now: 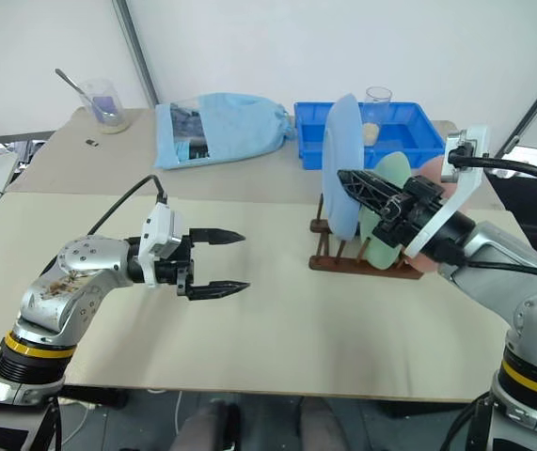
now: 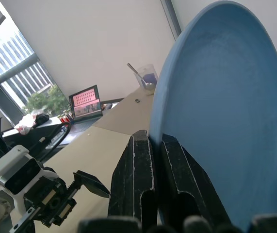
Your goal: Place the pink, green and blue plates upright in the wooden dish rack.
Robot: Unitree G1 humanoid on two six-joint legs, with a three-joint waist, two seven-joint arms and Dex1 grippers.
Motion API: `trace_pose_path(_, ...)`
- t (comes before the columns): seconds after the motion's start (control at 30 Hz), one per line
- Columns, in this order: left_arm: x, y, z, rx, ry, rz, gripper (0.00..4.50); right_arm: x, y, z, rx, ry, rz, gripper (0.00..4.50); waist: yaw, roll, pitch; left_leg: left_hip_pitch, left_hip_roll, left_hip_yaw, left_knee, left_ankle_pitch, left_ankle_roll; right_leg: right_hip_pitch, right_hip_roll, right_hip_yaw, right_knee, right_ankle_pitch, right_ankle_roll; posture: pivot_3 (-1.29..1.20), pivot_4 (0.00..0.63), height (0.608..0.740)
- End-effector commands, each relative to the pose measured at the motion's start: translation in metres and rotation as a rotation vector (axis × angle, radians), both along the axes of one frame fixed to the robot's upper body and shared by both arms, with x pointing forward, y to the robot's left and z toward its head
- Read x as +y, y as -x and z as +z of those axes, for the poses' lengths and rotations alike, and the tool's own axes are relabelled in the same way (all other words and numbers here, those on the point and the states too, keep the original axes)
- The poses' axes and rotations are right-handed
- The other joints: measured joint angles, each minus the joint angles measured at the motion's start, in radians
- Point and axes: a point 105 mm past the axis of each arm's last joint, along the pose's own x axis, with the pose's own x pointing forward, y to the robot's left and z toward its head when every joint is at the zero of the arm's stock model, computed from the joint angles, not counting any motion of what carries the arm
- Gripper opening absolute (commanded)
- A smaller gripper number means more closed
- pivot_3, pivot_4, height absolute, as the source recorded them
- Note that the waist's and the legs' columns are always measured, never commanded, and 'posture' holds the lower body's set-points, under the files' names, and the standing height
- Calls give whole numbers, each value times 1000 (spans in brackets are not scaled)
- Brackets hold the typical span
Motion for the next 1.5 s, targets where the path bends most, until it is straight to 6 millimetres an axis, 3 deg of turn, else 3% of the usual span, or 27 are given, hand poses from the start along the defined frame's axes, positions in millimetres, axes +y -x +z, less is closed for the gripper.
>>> trace_pose_path(0.03,-4,2,9,-47,5,-21,4500,5,9,16,-60,-43,22,85,1,0,0,0,0,0,0,0,0,0,0,0,0,0,0,0,150,719)
trace_pose_path(0.17,-4,2,8,-50,3,-22,4500,3,9,20,-54,-61,14,85,3,0,0,-1,0,0,0,0,0,0,0,0,0,0,1,0,150,719)
trace_pose_path(0.33,-7,2,7,-50,7,-27,4500,-1,3,7,9,-29,-34,85,3,0,0,-1,0,0,0,0,0,0,0,0,-1,-1,-1,0,150,719)
trace_pose_path(0.97,-11,3,9,-52,26,-42,4500,-3,-23,-8,101,-3,-106,85,3,0,0,-1,0,0,0,0,0,0,0,0,-1,-1,-1,0,150,719)
trace_pose_path(1.2,-10,4,8,-40,29,-42,4500,-9,-30,-2,80,-6,-150,2472,4,0,0,-1,0,0,0,0,0,0,0,1,-1,0,-1,0,150,719)
trace_pose_path(1.4,-6,1,8,-38,15,-9,4500,-26,-32,23,-69,103,-221,4486,4,0,0,-1,0,0,0,0,0,-1,0,0,-1,-1,-1,0,150,719)
trace_pose_path(1.5,7,-7,5,-58,-43,84,4500,-38,-19,23,-119,269,-197,4486,11,0,0,-2,0,0,0,0,0,-1,0,0,-2,-1,-1,0,150,719)
